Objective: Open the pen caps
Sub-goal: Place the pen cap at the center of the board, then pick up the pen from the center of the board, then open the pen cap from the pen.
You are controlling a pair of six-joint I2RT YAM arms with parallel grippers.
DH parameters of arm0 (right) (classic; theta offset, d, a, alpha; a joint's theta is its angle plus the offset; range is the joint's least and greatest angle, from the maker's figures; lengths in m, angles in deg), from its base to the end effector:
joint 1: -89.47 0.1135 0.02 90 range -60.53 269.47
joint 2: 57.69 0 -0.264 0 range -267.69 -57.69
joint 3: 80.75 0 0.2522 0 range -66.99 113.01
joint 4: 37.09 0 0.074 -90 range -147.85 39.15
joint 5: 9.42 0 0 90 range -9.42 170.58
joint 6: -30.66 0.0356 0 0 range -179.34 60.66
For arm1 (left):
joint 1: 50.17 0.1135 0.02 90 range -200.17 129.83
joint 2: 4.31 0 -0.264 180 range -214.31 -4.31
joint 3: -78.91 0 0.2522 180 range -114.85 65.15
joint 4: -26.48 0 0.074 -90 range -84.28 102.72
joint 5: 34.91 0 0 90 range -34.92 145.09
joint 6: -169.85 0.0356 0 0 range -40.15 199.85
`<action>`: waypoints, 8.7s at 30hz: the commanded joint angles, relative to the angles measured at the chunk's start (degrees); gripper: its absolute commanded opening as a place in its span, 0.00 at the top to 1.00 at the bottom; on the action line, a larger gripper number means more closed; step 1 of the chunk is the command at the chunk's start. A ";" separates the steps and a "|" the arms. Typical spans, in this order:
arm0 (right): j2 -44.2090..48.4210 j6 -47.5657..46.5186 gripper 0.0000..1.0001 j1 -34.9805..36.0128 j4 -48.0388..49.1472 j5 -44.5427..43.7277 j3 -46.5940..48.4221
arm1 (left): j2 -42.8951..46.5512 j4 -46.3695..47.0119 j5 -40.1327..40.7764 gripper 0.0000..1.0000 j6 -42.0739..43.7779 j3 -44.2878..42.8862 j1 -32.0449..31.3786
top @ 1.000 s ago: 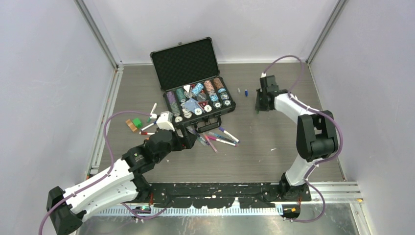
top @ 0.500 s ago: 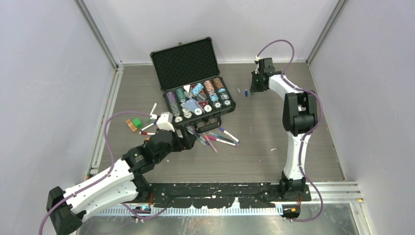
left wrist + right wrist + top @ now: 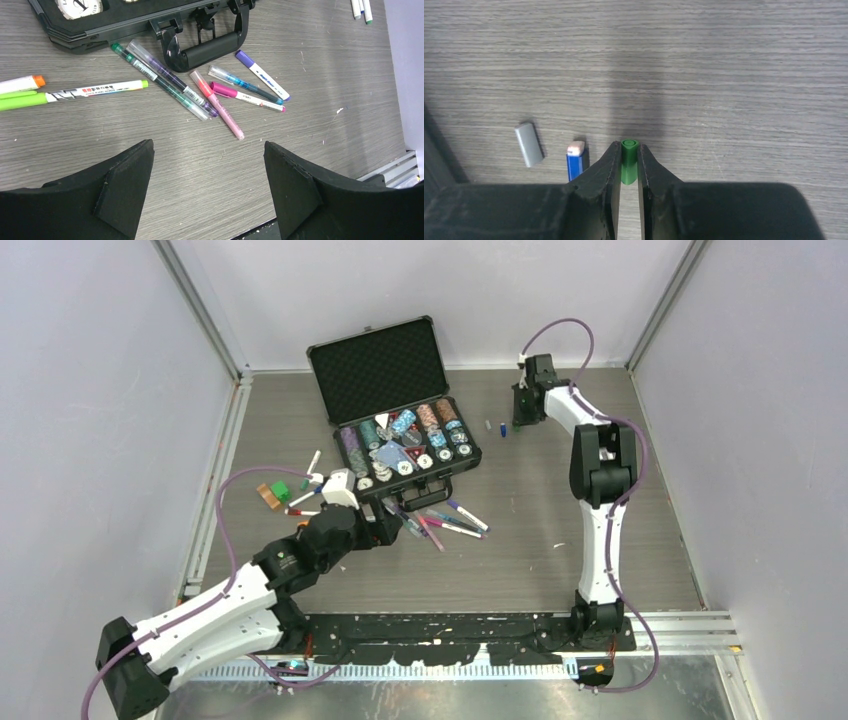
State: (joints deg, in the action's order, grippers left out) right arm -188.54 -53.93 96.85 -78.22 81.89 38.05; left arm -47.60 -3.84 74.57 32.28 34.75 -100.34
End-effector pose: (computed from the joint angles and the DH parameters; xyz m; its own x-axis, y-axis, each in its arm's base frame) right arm 0.5007 0.0657 0.1728 -0.8037 -0.0091 -0.5949 -0.0665 0.9950 0.0747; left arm 0.1204 -0.1258 0.2455 -0.6096 -0.3556 -0.7085 0.1305 0.8366 -0.5321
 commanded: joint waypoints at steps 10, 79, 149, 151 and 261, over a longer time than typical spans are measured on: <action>2.70 -0.26 0.56 -0.24 -2.34 -0.06 2.39 | -0.54 3.34 -1.04 0.14 -0.15 0.18 0.16; 59.06 -9.63 0.46 -11.24 -4.98 41.25 -45.31 | -46.05 -27.64 9.38 0.44 -47.80 -24.78 16.01; 48.96 21.93 0.34 11.34 38.81 61.31 -61.60 | -36.98 78.28 -27.85 1.00 -10.31 1.24 8.54; 48.39 23.84 0.36 11.92 41.36 61.28 -61.97 | -37.93 79.23 -26.74 1.00 -10.74 1.14 7.98; 53.77 -25.89 0.99 -4.18 -14.98 34.00 -41.62 | -20.75 43.96 -43.19 1.00 -10.50 -7.32 30.09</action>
State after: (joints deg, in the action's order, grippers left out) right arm -138.73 -76.66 102.23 -90.20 121.64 -6.63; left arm -70.90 37.30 44.74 20.32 24.13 -70.39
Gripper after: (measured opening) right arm 0.150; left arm 0.109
